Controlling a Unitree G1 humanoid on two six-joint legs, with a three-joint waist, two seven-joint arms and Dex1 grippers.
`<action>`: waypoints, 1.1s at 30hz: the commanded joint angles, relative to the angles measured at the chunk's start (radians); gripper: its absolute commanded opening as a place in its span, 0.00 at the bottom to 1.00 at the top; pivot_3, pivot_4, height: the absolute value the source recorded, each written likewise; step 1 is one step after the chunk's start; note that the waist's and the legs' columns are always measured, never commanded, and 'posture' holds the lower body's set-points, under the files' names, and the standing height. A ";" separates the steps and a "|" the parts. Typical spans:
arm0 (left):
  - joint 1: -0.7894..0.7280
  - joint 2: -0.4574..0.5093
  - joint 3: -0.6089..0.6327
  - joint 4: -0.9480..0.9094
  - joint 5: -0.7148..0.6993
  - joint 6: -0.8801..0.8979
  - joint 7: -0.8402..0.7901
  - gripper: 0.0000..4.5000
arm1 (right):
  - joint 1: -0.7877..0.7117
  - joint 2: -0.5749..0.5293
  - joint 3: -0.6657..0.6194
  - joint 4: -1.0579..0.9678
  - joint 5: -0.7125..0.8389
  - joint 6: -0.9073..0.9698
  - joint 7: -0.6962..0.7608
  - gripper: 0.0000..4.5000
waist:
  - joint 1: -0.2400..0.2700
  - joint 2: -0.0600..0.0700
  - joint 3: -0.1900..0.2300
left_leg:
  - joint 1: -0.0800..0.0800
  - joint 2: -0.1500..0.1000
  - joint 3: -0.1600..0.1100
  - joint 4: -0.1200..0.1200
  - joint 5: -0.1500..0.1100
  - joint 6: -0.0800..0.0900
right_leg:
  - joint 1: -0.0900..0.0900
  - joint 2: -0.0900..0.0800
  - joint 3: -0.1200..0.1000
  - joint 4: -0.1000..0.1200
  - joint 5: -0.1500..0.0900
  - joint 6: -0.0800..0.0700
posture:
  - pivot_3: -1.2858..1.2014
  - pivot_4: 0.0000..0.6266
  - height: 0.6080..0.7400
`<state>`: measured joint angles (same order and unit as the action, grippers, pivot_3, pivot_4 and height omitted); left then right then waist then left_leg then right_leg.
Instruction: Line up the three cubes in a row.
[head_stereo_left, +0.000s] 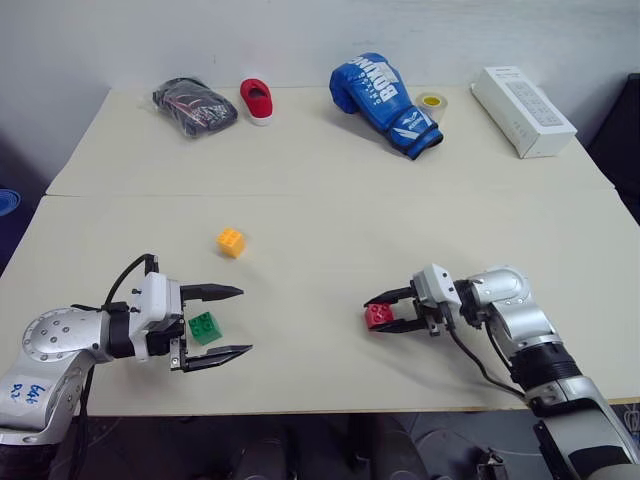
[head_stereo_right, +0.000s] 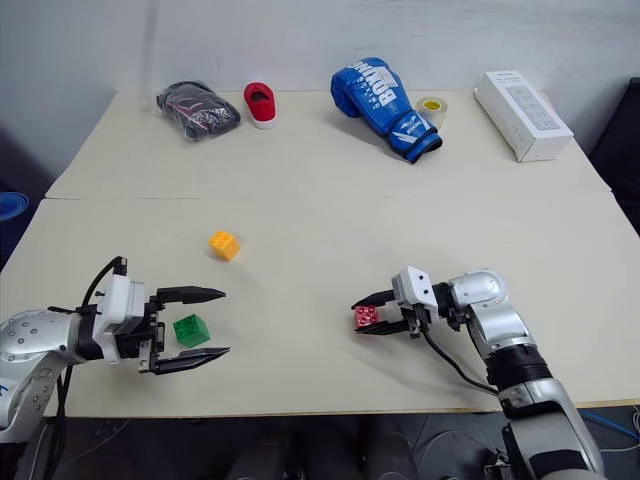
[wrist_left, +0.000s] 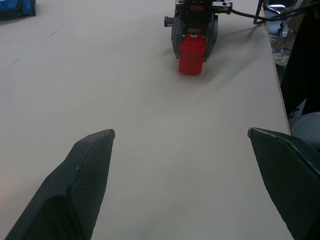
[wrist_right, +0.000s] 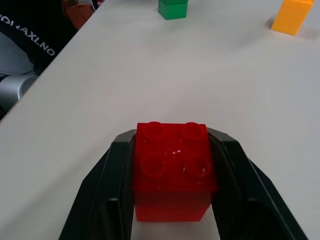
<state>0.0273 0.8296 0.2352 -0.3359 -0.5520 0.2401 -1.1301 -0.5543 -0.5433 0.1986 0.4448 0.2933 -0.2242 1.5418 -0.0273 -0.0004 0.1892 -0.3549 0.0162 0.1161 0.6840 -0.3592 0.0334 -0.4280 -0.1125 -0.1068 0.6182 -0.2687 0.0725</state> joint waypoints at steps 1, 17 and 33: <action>0.000 0.012 0.030 -0.010 -0.003 -0.007 0.002 1.00 | -0.043 0.020 -0.005 0.071 -0.008 -0.066 0.044 0.33 | -0.001 0.000 0.000 | 0.000 0.000 0.000 0.000 0.000 0.000 | 0.000 0.000 0.000 0.000 0.000 0.000 | 0.52 0.24 1.00; 0.208 0.067 0.399 0.227 0.007 0.010 -0.026 1.00 | 0.135 -0.090 -0.207 -0.277 0.166 0.069 -0.113 1.00 | 0.000 0.001 0.000 | -0.001 0.001 -0.001 0.000 -0.001 -0.001 | 0.000 0.000 -0.001 -0.001 0.000 0.000 | 0.52 0.24 1.00; 0.238 0.013 0.307 0.300 0.013 -0.017 -0.060 1.00 | 0.352 -0.056 -0.283 -0.580 0.344 0.130 -0.119 1.00 | 0.003 0.000 0.000 | 0.000 0.001 -0.002 -0.001 -0.005 -0.001 | 0.000 -0.003 -0.002 -0.005 -0.001 -0.001 | 0.52 0.24 1.00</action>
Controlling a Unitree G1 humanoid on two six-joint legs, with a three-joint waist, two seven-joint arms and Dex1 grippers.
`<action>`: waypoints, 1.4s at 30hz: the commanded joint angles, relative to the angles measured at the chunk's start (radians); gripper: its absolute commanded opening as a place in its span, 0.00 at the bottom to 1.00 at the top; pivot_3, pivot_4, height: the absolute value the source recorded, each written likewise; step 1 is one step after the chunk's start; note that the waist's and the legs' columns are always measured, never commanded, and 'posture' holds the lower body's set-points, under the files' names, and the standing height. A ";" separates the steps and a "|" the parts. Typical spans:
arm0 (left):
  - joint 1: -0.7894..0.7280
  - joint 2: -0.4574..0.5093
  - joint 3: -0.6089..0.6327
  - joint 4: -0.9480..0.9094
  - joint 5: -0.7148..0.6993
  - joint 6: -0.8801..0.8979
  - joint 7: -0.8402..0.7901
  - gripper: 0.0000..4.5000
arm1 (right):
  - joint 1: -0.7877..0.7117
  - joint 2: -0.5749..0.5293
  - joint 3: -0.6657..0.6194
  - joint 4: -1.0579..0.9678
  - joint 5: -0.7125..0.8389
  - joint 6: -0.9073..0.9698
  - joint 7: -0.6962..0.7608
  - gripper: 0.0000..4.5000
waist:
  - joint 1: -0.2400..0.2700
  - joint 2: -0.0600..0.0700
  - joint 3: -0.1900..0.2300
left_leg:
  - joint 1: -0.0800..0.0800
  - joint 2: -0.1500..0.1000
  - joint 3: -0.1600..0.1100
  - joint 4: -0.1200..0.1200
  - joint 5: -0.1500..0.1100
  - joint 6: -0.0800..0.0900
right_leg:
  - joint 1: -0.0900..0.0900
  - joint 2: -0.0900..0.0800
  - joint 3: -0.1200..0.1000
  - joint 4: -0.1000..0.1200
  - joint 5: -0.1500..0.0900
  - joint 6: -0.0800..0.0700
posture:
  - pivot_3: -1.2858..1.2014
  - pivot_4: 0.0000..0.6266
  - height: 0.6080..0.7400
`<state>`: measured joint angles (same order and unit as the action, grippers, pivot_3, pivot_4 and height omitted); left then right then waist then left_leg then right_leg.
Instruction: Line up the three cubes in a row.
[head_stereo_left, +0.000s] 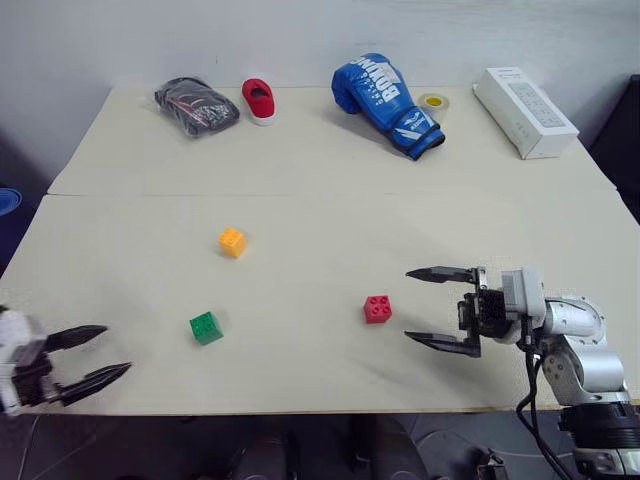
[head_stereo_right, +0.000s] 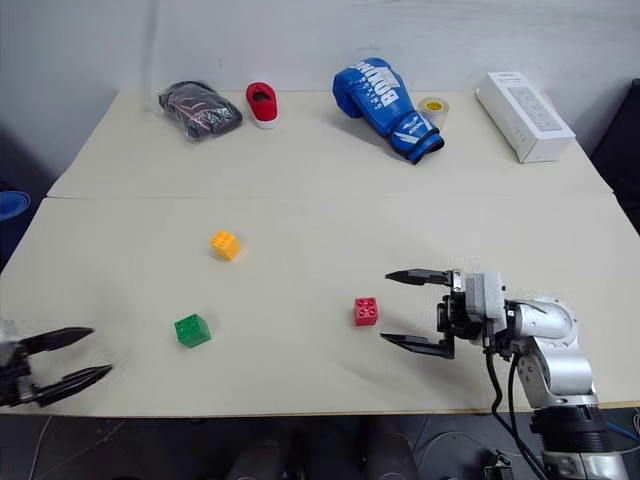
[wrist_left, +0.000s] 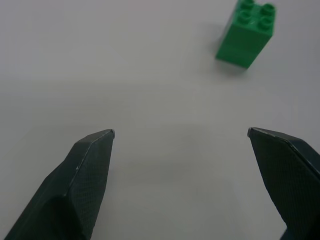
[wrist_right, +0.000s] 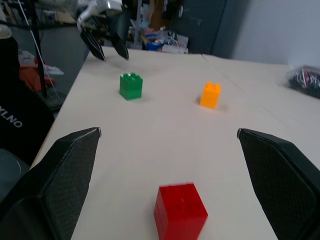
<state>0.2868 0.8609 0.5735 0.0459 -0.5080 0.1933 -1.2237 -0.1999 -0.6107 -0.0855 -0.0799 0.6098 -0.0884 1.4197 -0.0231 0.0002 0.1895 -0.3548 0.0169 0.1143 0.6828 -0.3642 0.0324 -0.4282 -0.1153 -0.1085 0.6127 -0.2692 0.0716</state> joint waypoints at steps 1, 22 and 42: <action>-0.040 -0.034 -0.057 -0.096 -0.023 0.032 0.048 1.00 | -0.003 0.016 0.007 -0.062 0.028 0.003 -0.004 1.00 | -0.002 0.000 0.000 | 0.000 0.000 0.000 0.000 0.000 0.000 | 0.000 0.000 0.000 0.000 0.000 0.000 | 0.52 0.24 1.00; -0.235 -0.138 -0.325 -0.169 0.037 0.045 0.176 0.34 | 0.078 0.005 -0.008 -0.061 -0.035 -0.014 -0.068 1.00 | 0.009 -0.001 0.000 | 0.001 -0.001 0.002 0.000 0.001 0.001 | 0.000 0.001 0.000 0.005 0.000 0.000 | 0.52 0.24 1.00; -0.909 -0.384 -0.999 0.079 0.426 0.120 0.139 0.34 | 0.310 -0.079 -0.220 -0.197 0.002 0.026 -0.164 1.00 | 0.046 -0.002 -0.001 | 0.002 -0.002 0.008 0.005 0.004 0.004 | 0.001 0.005 0.001 0.007 0.002 0.004 | 0.52 0.24 1.00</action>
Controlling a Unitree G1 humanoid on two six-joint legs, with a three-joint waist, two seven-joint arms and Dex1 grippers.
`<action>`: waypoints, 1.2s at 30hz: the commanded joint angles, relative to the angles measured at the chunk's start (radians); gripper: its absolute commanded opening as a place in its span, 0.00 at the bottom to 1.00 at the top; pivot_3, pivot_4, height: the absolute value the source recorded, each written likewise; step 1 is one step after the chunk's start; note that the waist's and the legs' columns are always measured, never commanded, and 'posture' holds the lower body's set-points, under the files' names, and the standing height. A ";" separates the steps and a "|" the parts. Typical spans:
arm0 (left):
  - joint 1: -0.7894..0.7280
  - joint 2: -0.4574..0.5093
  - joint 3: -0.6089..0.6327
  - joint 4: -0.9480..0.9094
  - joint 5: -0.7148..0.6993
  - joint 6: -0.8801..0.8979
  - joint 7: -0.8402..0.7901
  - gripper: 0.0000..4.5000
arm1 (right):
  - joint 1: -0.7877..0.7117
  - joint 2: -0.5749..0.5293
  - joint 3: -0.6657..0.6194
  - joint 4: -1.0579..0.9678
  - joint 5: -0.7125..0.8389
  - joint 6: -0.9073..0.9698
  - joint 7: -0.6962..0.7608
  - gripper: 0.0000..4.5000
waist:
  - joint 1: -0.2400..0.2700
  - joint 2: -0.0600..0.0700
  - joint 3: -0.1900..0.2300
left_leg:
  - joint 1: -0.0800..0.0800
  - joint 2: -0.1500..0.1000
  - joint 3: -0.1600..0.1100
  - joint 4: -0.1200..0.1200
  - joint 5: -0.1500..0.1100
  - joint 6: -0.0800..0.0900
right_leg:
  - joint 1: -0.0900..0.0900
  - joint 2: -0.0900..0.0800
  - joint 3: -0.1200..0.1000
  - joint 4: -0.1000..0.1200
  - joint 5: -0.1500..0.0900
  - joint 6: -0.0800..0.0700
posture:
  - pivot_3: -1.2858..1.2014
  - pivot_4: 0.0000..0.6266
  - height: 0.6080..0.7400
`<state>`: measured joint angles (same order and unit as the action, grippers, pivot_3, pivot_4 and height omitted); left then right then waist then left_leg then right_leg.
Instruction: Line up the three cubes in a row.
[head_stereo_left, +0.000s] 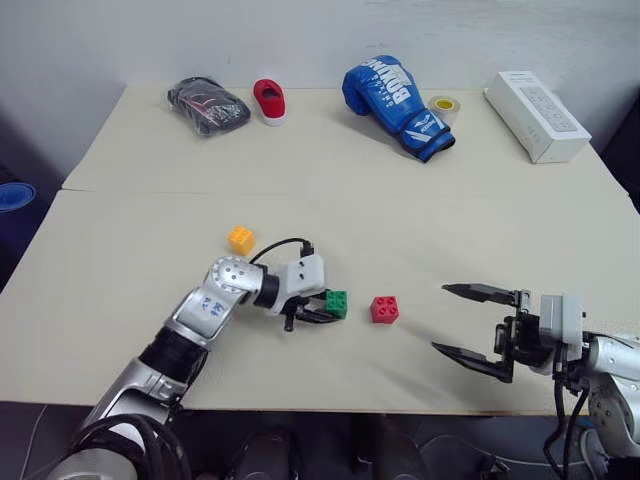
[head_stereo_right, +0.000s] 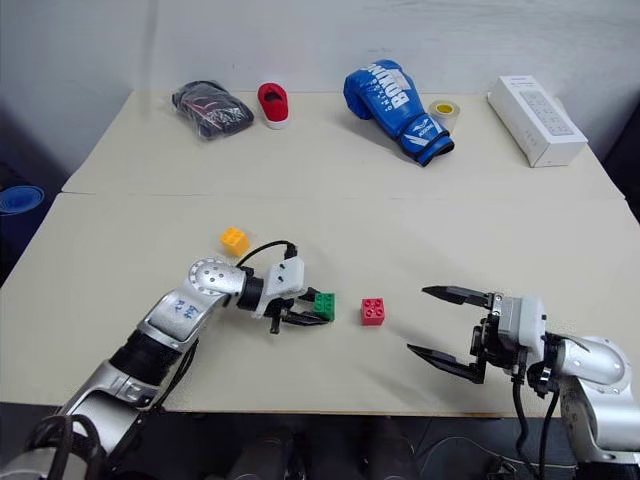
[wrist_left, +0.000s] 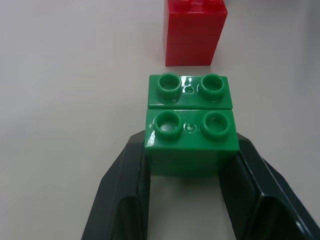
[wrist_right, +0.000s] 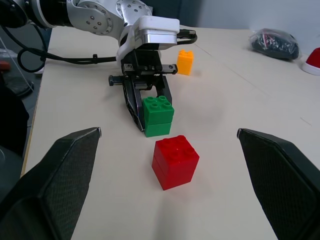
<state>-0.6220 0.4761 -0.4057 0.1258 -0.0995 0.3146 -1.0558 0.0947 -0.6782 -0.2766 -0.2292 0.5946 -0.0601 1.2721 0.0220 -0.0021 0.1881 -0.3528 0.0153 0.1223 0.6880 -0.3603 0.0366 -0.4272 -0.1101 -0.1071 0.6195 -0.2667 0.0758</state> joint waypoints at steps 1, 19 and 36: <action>0.004 0.004 -0.023 -0.011 0.015 0.001 -0.043 0.34 | 0.019 -0.010 -0.030 -0.051 0.016 -0.002 -0.020 1.00 | 0.001 0.000 0.000 | 0.000 0.000 -0.001 0.001 0.000 0.000 | 0.000 0.000 0.000 0.000 0.000 0.000 | 0.52 0.24 1.00; 0.064 0.058 0.002 -0.081 0.036 0.062 -0.040 0.46 | -0.001 -0.002 0.006 -0.014 -0.004 -0.018 -0.009 1.00 | 0.001 0.000 0.000 | -0.001 0.000 -0.002 0.004 0.000 0.001 | 0.001 -0.002 0.002 0.000 0.000 0.000 | 0.52 0.24 1.00; 0.496 0.352 0.669 -0.186 -0.275 -0.087 -0.079 0.81 | -0.044 0.004 0.022 0.014 0.007 -0.010 0.001 1.00 | -0.021 0.000 0.000 | -0.002 0.001 -0.006 0.005 -0.002 0.000 | 0.000 -0.005 0.000 -0.001 -0.001 -0.002 | 0.52 0.24 1.00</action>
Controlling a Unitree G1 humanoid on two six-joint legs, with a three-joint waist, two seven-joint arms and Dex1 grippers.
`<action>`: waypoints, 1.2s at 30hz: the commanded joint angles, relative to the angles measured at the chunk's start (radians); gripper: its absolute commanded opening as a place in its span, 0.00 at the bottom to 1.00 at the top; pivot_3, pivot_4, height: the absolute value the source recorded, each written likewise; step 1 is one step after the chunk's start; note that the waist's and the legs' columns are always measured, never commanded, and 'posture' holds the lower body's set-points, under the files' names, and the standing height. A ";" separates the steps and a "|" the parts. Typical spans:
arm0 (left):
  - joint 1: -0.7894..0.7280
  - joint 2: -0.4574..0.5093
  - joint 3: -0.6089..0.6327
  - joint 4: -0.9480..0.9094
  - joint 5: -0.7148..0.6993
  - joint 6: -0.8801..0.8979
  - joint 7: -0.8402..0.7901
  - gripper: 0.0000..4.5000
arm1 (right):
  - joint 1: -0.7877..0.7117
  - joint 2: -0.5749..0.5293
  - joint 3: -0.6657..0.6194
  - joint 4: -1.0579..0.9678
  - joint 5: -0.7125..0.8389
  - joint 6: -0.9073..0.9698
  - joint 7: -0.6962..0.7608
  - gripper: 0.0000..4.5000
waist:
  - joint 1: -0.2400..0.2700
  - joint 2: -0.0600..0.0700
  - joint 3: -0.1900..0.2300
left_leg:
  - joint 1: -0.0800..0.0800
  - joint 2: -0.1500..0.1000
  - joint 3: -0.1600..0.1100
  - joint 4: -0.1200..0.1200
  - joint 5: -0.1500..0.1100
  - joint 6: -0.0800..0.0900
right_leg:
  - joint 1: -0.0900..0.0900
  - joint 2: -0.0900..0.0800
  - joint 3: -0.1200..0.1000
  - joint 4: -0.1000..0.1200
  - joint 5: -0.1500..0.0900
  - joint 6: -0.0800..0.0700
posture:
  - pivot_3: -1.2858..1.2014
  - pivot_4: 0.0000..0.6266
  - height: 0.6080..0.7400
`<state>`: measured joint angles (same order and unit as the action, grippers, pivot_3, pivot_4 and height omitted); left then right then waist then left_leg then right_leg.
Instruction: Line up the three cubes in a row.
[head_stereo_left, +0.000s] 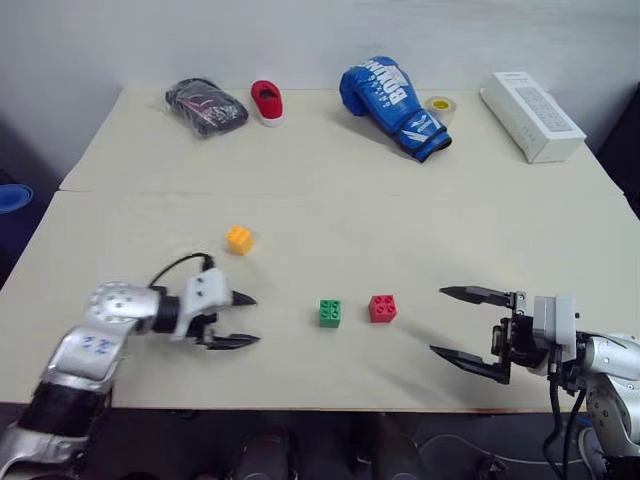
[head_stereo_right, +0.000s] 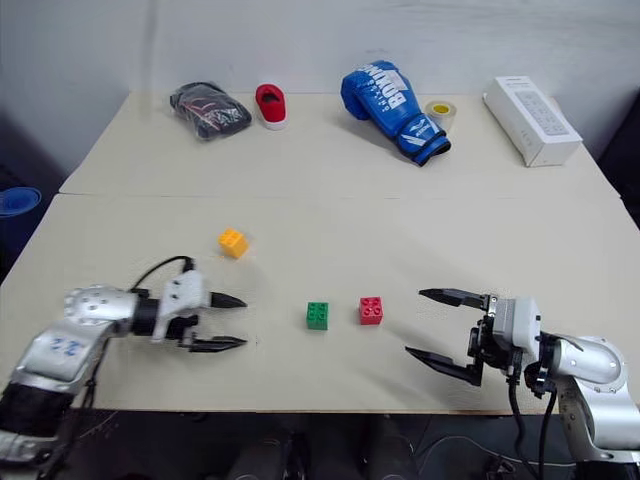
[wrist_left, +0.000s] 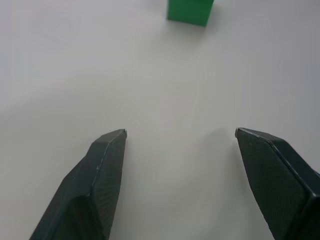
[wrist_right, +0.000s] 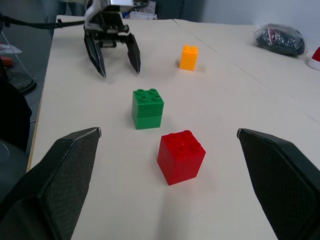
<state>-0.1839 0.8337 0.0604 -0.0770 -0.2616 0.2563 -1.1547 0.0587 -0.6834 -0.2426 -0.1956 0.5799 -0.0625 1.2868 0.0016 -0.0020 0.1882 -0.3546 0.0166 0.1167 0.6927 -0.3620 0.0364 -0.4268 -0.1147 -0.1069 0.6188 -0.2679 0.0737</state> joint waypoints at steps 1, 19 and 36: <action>0.084 -0.016 0.262 0.028 -0.150 -0.026 0.026 0.81 | -0.010 0.014 -0.008 -0.021 0.024 -0.009 -0.015 1.00 | -0.003 0.000 0.000 | 0.000 0.000 0.000 0.000 0.000 0.000 | 0.000 0.000 0.000 0.000 0.000 0.000 | 0.52 0.24 1.00; 0.133 -0.201 0.395 -0.110 -0.267 0.130 0.392 1.00 | -0.138 0.101 0.028 -0.002 0.074 0.006 -0.056 1.00 | 0.028 -0.002 -0.001 | 0.000 -0.001 -0.001 -0.002 -0.003 -0.001 | 0.000 -0.002 -0.001 0.000 0.000 -0.001 | 0.52 0.24 1.00; -0.302 -0.344 0.085 0.324 -0.004 0.067 0.613 0.96 | -0.080 0.186 0.012 -0.066 0.043 -0.021 -0.218 1.00 | 0.002 -0.004 -0.002 | 0.000 -0.001 0.004 -0.002 -0.001 -0.001 | -0.001 0.002 -0.001 0.003 0.000 0.001 | 0.52 0.24 1.00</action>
<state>-0.4644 0.4877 0.1480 0.2299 -0.2787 0.3633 -0.5296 -0.0328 -0.4990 -0.2046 -0.2208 0.6138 -0.0607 1.0739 0.0033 -0.0060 0.1858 -0.3545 0.0159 0.1206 0.6911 -0.3633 0.0358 -0.4274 -0.1125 -0.1076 0.6214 -0.2675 0.0745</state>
